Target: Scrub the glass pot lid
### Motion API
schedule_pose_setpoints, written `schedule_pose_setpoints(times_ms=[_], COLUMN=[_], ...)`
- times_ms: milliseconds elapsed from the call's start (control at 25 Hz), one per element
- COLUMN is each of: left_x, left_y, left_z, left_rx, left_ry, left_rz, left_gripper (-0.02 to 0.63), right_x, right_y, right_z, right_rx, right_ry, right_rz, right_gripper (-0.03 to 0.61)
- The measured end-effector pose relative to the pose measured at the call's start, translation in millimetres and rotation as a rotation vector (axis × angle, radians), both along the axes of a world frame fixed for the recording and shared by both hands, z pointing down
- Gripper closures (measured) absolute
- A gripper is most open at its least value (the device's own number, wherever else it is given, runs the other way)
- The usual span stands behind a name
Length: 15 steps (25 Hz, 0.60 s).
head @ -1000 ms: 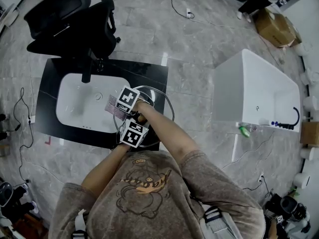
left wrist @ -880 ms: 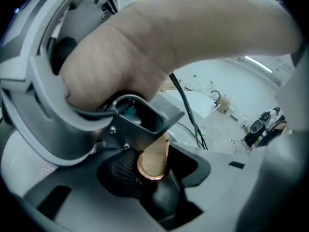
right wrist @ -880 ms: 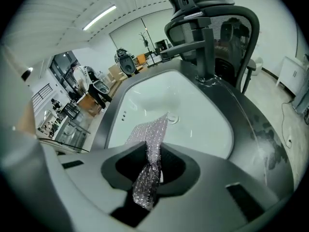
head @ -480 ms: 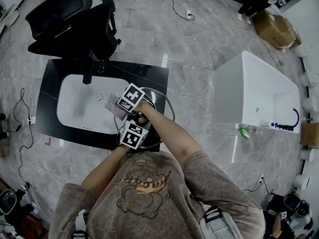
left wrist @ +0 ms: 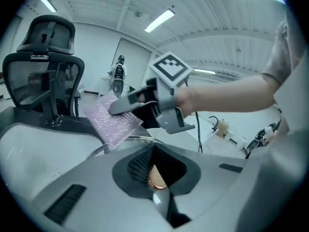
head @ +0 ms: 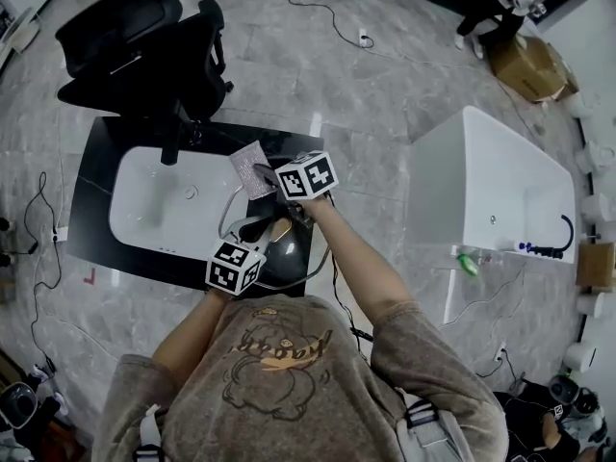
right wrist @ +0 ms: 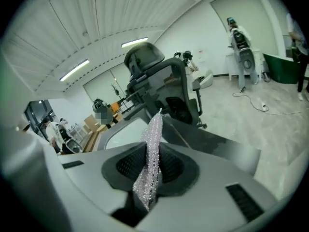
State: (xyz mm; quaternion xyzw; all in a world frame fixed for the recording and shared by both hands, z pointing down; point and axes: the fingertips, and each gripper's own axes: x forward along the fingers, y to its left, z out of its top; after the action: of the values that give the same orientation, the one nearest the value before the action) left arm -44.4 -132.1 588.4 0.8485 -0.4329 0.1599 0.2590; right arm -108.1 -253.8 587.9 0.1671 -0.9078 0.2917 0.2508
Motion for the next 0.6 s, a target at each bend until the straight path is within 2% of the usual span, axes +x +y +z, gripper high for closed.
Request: schedule_pose_setpoints(times_ms=[160, 360, 600], left_x=[-16.9, -32.0, -34.3], left_y=[-12.6, -27.2, -24.4], left_z=[-22.7, -62.5, -99.6], left_rx=[0.004, 0.058, 0.160], left_ry=[-0.010, -0.005, -0.011], left_rz=[-0.063, -0.146, -0.155], left_gripper=[0.597, 0.595, 0.595], right_x=[50.6, 98.5, 132.0], right_y=[1.4, 36.9, 75.5], right_z=[-30.7, -68.1, -106.2], right_rx=[0.082, 0.190, 0.336], right_ry=[-0.034, -0.068, -0.095], right_rz=[0.130, 0.286, 0.459], right_gripper=[0.497, 0.497, 0.497])
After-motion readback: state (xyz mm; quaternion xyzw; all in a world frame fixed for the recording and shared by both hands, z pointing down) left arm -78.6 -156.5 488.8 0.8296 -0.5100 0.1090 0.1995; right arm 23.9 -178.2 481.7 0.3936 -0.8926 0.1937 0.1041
